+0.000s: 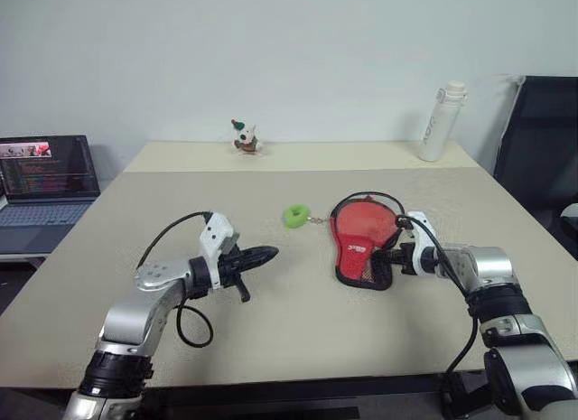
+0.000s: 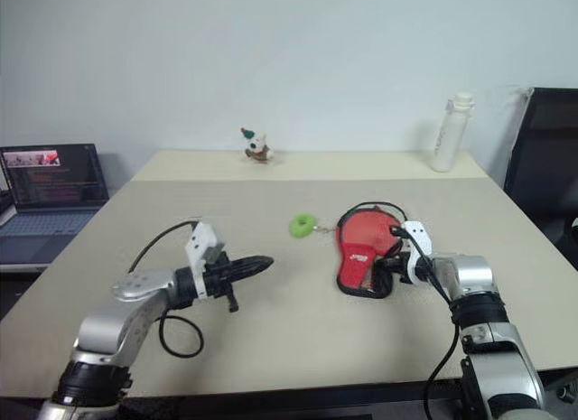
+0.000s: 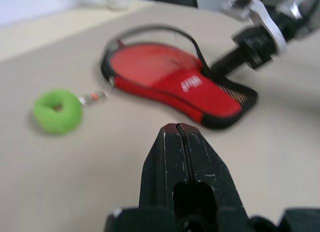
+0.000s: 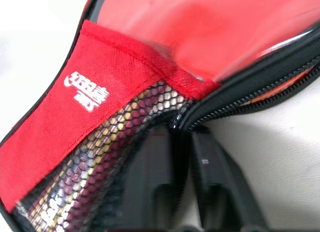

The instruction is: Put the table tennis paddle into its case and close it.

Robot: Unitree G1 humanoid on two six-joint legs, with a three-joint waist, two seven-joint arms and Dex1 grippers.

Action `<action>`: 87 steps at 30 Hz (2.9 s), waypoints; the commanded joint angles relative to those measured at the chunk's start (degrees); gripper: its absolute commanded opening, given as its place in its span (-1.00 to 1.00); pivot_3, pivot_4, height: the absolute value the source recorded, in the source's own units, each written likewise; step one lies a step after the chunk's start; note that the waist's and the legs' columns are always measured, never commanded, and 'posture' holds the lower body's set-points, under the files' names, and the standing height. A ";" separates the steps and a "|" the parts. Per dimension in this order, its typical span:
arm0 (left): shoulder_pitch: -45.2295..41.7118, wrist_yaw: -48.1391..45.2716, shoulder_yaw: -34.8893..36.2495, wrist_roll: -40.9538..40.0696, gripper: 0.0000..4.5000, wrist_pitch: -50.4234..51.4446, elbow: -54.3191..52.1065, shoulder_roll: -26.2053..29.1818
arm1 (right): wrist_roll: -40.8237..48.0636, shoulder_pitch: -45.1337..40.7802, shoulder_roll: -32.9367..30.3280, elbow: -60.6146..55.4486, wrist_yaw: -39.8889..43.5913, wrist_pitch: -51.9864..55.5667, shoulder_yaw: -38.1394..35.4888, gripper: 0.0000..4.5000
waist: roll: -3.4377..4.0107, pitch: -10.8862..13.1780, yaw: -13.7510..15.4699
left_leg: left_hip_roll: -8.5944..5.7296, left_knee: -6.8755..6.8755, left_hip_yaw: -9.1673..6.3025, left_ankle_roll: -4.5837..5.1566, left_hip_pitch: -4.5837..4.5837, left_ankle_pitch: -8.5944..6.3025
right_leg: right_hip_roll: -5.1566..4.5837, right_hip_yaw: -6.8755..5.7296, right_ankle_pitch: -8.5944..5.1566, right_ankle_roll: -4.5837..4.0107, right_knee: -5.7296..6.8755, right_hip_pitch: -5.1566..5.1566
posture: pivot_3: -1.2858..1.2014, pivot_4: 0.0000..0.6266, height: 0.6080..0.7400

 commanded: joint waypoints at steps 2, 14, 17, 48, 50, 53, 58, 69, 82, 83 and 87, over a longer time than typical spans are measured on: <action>4.01 -4.91 3.17 -6.21 -1.00 3.54 -7.18 4.65 | 1.84 -1.69 2.56 0.35 3.91 3.16 1.38 -0.99 | 0.00 0.00 -0.39 | 0.00 -0.03 0.00 -0.03 -0.01 -0.02 | 0.00 0.01 0.00 0.00 -0.04 0.00 | 0.03 -0.52 1.00; 15.05 -12.39 7.24 -10.59 -1.00 4.12 -13.31 15.43 | 5.74 0.65 5.71 -15.30 6.43 15.52 4.19 -0.99 | 0.00 0.00 -0.70 | 0.07 -0.24 0.04 -0.14 -0.38 -0.10 | 0.04 0.05 -0.06 -0.08 -0.10 -0.56 | 0.03 -0.52 1.00; 16.62 -12.78 7.69 -10.22 -1.00 2.78 -13.31 16.14 | 8.11 4.65 6.00 -24.24 4.37 21.85 3.27 -0.99 | 0.00 0.01 -0.19 | 0.05 -0.24 0.04 -0.15 -0.56 -0.10 | 0.02 0.03 -0.06 -0.08 -0.14 -0.70 | 0.03 -0.52 1.00; 18.64 -13.05 5.09 -9.29 -1.00 0.27 -13.29 15.73 | 25.14 22.21 1.11 -49.83 -10.82 38.94 -6.22 -0.99 | -0.02 0.00 1.19 | 0.01 -0.24 0.01 -0.15 -0.60 -0.14 | 0.00 0.00 -0.08 -0.08 -0.16 -0.71 | 0.03 -0.52 1.00; 18.76 -12.89 5.14 -9.22 -1.00 0.18 -13.26 15.69 | 25.59 21.92 0.47 -49.54 -10.94 38.94 -6.42 -0.99 | -0.02 0.00 1.19 | 0.01 -0.24 0.01 -0.15 -0.60 -0.14 | 0.00 -0.01 -0.08 -0.08 -0.16 -0.71 | 0.03 -0.52 1.00; 18.92 -12.69 5.07 -9.07 -1.00 0.02 -13.27 15.47 | 26.08 21.33 -0.69 -49.02 -11.13 38.94 -7.00 -0.99 | -0.02 0.00 1.21 | 0.01 -0.24 0.01 -0.14 -0.60 -0.14 | 0.00 0.00 -0.08 -0.08 -0.16 -0.71 | 0.03 -0.52 1.00; 18.74 -12.59 4.50 -8.45 -1.00 -0.76 -12.44 15.12 | 26.16 19.60 -1.83 -47.70 -10.99 38.94 -7.73 -0.99 | -0.01 0.00 1.23 | 0.00 -0.24 0.01 -0.14 -0.60 -0.14 | 0.00 -0.01 -0.08 -0.08 -0.16 -0.71 | 0.03 -0.52 1.00; 17.88 -12.71 3.28 -7.24 -1.00 -1.93 -11.11 14.48 | 27.17 21.07 -0.80 -48.45 -13.26 38.94 -8.66 -0.78 | -0.02 0.00 1.29 | 0.01 -0.25 0.01 -0.14 -0.60 -0.14 | 0.00 0.00 -0.08 -0.08 -0.16 -0.72 | 0.03 -0.52 1.00; 18.21 -11.52 3.71 -7.29 -1.00 -2.18 -10.67 13.92 | 38.59 26.29 -7.09 -55.93 -12.34 37.45 -10.92 0.98 | -0.02 0.00 1.32 | 0.01 -0.25 0.01 -0.14 -0.60 -0.14 | 0.00 0.00 -0.09 -0.06 -0.17 -0.71 | 0.03 -0.52 1.00; 17.53 -10.12 3.90 -6.72 -1.00 -2.31 -9.88 13.32 | 37.90 26.80 -9.11 -56.88 -9.88 33.90 -10.77 0.98 | -0.02 0.00 1.38 | 0.01 -0.25 0.01 -0.14 -0.60 -0.14 | 0.00 -0.01 -0.09 -0.06 -0.17 -0.71 | 0.03 -0.52 1.00; 14.62 -5.13 4.72 -4.95 -1.00 -2.56 -6.67 11.00 | 36.58 27.81 -12.97 -57.51 -3.49 23.73 -10.93 0.98 | -0.05 -0.02 1.70 | 0.00 -0.24 -0.03 -0.13 -0.60 -0.15 | 0.00 -0.05 -0.21 0.16 -0.21 -0.69 | 0.03 -0.52 1.00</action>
